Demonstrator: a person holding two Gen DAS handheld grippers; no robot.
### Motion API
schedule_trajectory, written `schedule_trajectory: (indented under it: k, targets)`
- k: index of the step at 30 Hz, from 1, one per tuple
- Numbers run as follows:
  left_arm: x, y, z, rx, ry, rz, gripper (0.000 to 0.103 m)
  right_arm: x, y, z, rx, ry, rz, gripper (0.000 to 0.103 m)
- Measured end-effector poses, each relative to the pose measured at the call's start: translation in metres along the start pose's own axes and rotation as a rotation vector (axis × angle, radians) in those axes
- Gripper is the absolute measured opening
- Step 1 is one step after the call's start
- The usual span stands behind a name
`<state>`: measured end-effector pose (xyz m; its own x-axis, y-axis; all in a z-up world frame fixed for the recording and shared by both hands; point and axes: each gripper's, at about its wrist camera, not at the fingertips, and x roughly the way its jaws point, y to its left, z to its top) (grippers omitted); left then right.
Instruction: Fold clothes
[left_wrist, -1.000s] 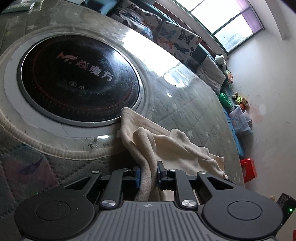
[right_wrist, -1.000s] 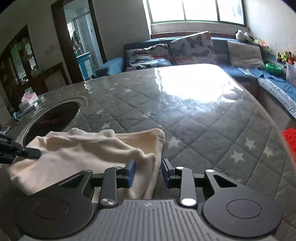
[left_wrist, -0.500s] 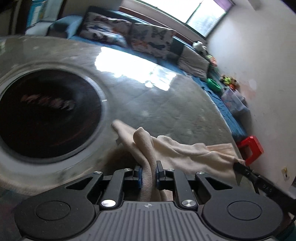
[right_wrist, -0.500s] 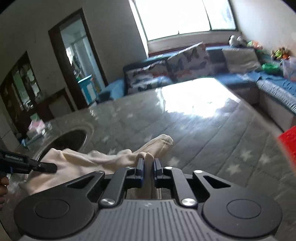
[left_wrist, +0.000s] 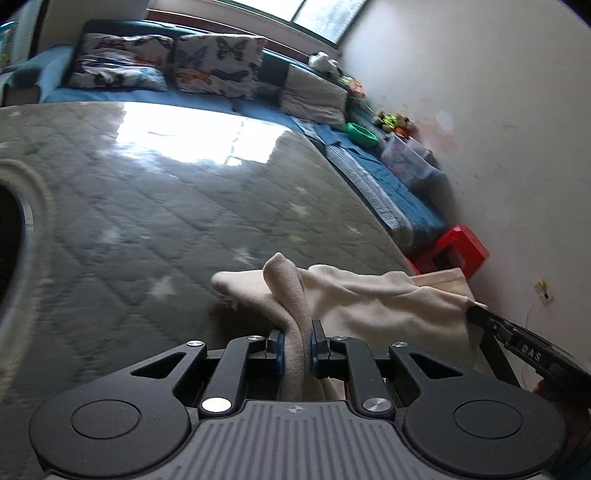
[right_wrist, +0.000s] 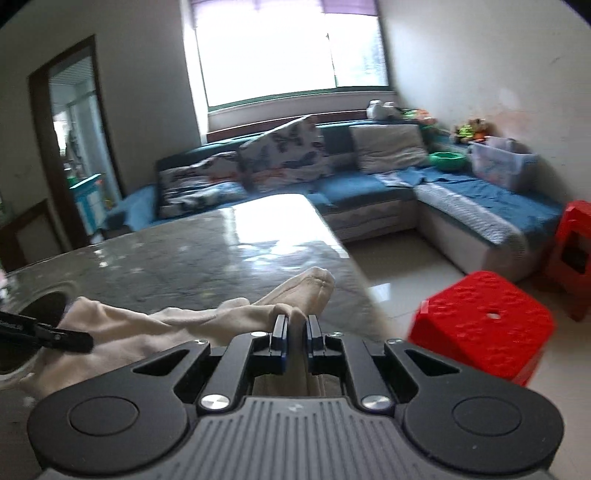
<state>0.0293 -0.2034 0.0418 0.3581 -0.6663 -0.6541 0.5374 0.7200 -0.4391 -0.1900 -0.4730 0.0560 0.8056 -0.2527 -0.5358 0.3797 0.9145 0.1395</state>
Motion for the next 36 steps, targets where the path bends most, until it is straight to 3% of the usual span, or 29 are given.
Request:
schedule_trajectory:
  k: [6, 8, 12, 16, 26, 36]
  targets:
    - [0.023, -0.001, -0.007, 0.018, 0.058, 0.048, 0.022, 0.013, -0.027, -0.009, 0.021, 0.057, -0.095, 0.005]
    - [0.020, 0.003, -0.008, 0.022, 0.052, 0.059, 0.033, 0.014, -0.029, -0.012, 0.023, 0.060, -0.095, 0.008]
    - [0.014, 0.006, -0.006, 0.041, 0.027, 0.103, 0.043, 0.023, -0.021, -0.011, 0.015, 0.078, -0.053, 0.010]
    - [0.012, 0.007, 0.000, 0.056, 0.014, 0.121, 0.044, 0.044, -0.011, -0.008, 0.004, 0.108, -0.017, 0.020]
    - [0.040, -0.009, 0.013, 0.137, 0.016, 0.138, 0.044, 0.090, -0.010, -0.008, 0.060, 0.157, -0.017, 0.026]
    - [0.046, -0.016, 0.017, 0.185, 0.006, 0.144, 0.047, 0.074, 0.001, -0.005, 0.018, 0.125, 0.018, 0.031]
